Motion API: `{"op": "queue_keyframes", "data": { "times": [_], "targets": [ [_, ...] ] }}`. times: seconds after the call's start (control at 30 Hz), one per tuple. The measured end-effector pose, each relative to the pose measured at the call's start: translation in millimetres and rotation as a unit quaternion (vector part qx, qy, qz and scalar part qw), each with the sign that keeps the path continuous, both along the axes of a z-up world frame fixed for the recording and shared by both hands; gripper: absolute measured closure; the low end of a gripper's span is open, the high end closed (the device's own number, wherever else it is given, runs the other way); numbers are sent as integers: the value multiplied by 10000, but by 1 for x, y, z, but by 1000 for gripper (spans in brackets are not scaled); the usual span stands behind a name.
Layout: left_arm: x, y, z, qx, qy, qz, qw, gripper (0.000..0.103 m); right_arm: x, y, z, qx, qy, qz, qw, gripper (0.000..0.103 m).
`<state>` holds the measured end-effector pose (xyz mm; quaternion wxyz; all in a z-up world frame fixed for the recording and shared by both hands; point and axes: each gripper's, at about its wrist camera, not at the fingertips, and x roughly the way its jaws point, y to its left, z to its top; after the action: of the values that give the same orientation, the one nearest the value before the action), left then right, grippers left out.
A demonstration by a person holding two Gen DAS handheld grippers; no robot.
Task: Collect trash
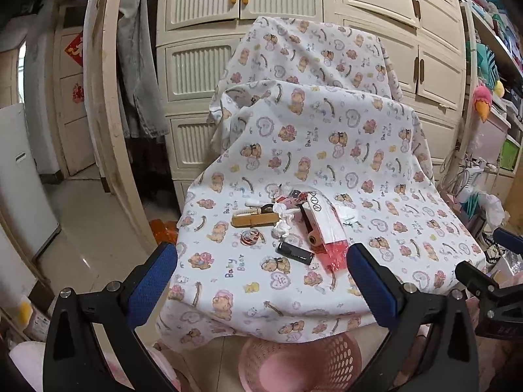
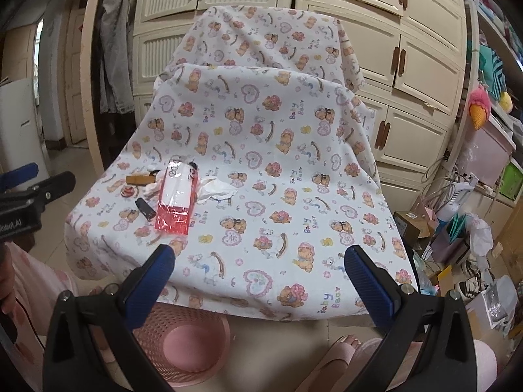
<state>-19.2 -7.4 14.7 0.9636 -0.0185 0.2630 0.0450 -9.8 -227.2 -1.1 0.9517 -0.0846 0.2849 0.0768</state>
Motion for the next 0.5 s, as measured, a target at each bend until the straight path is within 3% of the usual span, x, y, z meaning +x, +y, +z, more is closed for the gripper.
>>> {"op": "queue_keyframes", "data": {
  "times": [0.5],
  "targets": [
    [0, -3, -2, 86, 40, -40, 9999, 1, 2, -4, 0, 191, 132, -65, 9997, 0]
  ]
}}
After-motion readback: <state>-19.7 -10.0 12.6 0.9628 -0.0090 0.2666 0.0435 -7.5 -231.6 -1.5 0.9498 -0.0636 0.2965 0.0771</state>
